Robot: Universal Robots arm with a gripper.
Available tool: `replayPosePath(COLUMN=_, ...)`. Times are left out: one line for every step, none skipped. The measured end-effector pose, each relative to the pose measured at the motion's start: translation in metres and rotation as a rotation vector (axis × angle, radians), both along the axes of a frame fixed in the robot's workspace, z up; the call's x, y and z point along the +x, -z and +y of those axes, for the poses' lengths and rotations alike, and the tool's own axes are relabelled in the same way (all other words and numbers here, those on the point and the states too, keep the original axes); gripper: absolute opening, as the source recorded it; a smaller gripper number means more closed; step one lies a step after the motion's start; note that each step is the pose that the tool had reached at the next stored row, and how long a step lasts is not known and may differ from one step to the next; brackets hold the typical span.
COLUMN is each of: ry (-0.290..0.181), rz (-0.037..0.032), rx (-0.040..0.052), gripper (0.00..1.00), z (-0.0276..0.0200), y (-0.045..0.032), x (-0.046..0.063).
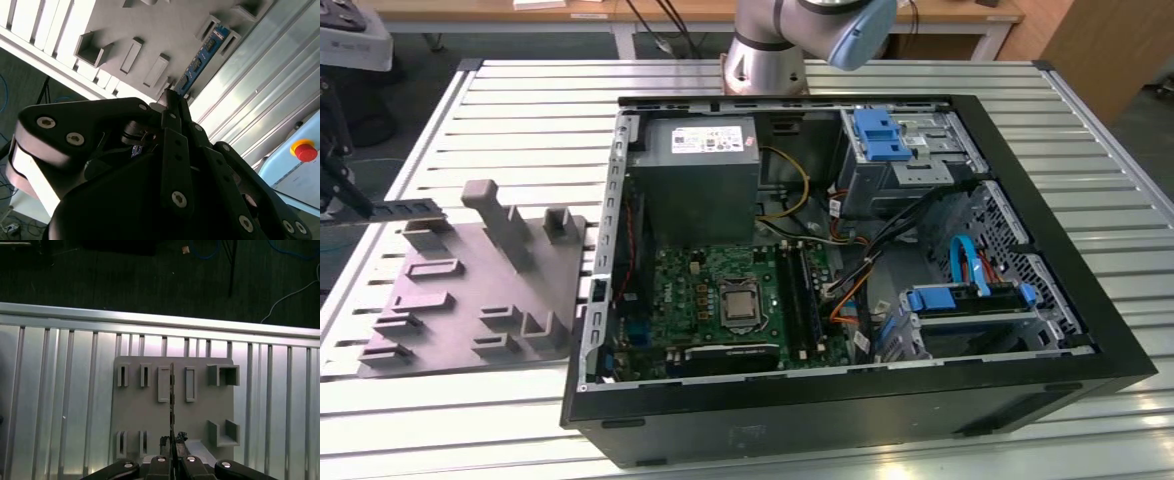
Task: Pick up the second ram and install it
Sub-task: 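Pick up the second ram and move it above second insertion slot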
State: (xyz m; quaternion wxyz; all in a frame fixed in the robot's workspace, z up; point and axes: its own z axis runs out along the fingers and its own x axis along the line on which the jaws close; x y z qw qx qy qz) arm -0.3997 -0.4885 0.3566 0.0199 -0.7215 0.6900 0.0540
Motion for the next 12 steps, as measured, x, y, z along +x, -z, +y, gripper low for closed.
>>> replayPosePath(ry=0.000, rz=-0.0001, rx=0.0016, gripper=0.14, z=0.0000, y=-0.0016, x=0.000)
replayPosePath(ry=0.000, rz=-0.0001, rx=0.0030, gripper=0.14, z=0.0000, y=-0.0033, x=0.000)
replayPosePath(ry=0.000, rz=0.0000, rx=0.0044, gripper=0.14, z=0.0000, y=-0.0051, x=0.000)
replayPosePath(ry=0.000, rz=0.0001, rx=0.0057, gripper=0.14, z=0.0000, y=-0.0069, x=0.000)
replayPosePath(ry=0.000, rz=-0.0001, rx=0.0073, gripper=0.14, z=0.0000, y=-0.0086, x=0.000)
replayPosePath(ry=0.000, rz=-0.0001, rx=0.0087, gripper=0.14, z=0.0000, y=-0.0104, x=0.000)
replayPosePath(ry=0.000, rz=0.0000, rx=0.0103, gripper=0.14, z=0.0000, y=-0.0123, x=0.000)
replayPosePath(ry=0.000, rz=0.0000, rx=0.0116, gripper=0.14, z=0.0000, y=-0.0142, x=0.000)
replayPosePath(ry=0.000, rz=0.0000, rx=0.0131, gripper=0.14, z=0.0000, y=-0.0159, x=0.000)
replayPosePath(ry=0.000, rz=0.0000, rx=0.0146, gripper=0.14, z=0.0000, y=-0.0177, x=0.000)
replayPosePath(ry=0.000, rz=-0.0001, rx=0.0162, gripper=0.14, z=0.0000, y=-0.0194, x=0.000)
replayPosePath(ry=0.000, rz=-0.0001, rx=0.0177, gripper=0.14, z=0.0000, y=-0.0210, x=0.000)
